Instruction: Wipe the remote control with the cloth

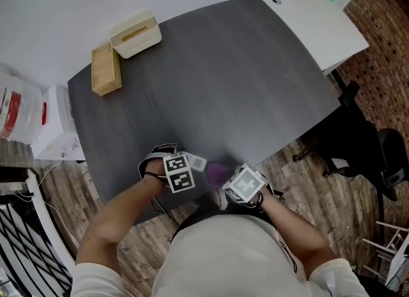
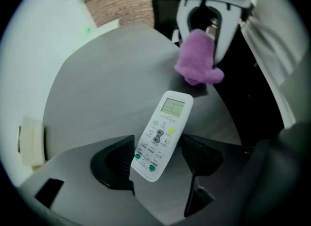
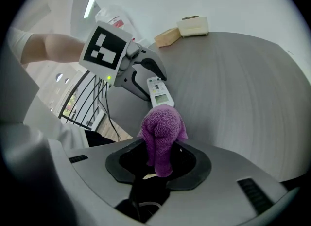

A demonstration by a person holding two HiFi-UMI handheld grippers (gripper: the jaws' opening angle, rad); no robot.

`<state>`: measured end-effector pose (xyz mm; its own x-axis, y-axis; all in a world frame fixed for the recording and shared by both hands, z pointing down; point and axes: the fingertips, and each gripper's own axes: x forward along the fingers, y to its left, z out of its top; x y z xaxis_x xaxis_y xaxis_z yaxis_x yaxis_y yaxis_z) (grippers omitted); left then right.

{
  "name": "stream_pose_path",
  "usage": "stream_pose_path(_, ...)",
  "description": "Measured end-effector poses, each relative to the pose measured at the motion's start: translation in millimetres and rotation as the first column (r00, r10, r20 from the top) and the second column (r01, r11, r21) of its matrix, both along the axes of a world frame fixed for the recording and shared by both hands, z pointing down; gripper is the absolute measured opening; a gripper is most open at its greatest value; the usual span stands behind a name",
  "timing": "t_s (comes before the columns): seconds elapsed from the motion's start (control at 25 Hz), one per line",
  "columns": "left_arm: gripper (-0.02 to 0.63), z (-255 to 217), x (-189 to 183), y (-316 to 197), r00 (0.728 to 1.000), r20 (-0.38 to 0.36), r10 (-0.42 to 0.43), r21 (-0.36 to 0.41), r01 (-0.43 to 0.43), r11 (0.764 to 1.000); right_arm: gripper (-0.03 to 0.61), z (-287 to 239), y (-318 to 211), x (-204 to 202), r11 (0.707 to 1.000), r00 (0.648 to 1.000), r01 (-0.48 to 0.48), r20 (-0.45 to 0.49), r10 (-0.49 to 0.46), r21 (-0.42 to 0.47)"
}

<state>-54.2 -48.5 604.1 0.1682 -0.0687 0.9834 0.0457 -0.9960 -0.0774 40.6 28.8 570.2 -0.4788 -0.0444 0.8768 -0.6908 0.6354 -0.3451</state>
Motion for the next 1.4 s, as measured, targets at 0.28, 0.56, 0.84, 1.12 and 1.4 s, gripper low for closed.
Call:
stream_pose_path(0.28, 0.299, 2, -15, 8, 0.959, -0.014, -0.282, -0.099, 0.279, 0.955, 0.121, 6, 10, -34, 0.997, 0.999, 0.05, 0.0, -0.05, -0.053)
stream_pose_path(0.56, 0.299, 0, -14, 37, 0.932, -0.046, -0.361, -0.242, 0.34, 0.909, 0.121, 12, -25, -45, 0.999, 1.0, -0.01, -0.026, 0.01, -0.03)
stream_pose_path(0.84, 0.298, -6, -8, 50, 0.848, -0.115, -0.518, -0.388, 0.442, 0.809, 0.121, 13, -64, -50, 0.996, 0.995, -0.087, -0.039, 0.088, 0.02)
stream_pose_path(1.12, 0.259, -8, -9, 37, 0.757, -0.178, -0.629, -0.466, 0.498, 0.731, 0.121, 10, -95, -62, 0.996, 0.996, -0.064, -0.05, 0.068, 0.066)
stream_pose_path(1.4, 0.256, -18, -12, 23, 0.652, -0.219, -0.726, -0.502, 0.563, 0.657, 0.121, 8, -109, -64, 0.998, 0.998, -0.029, -0.045, 0.032, 0.059)
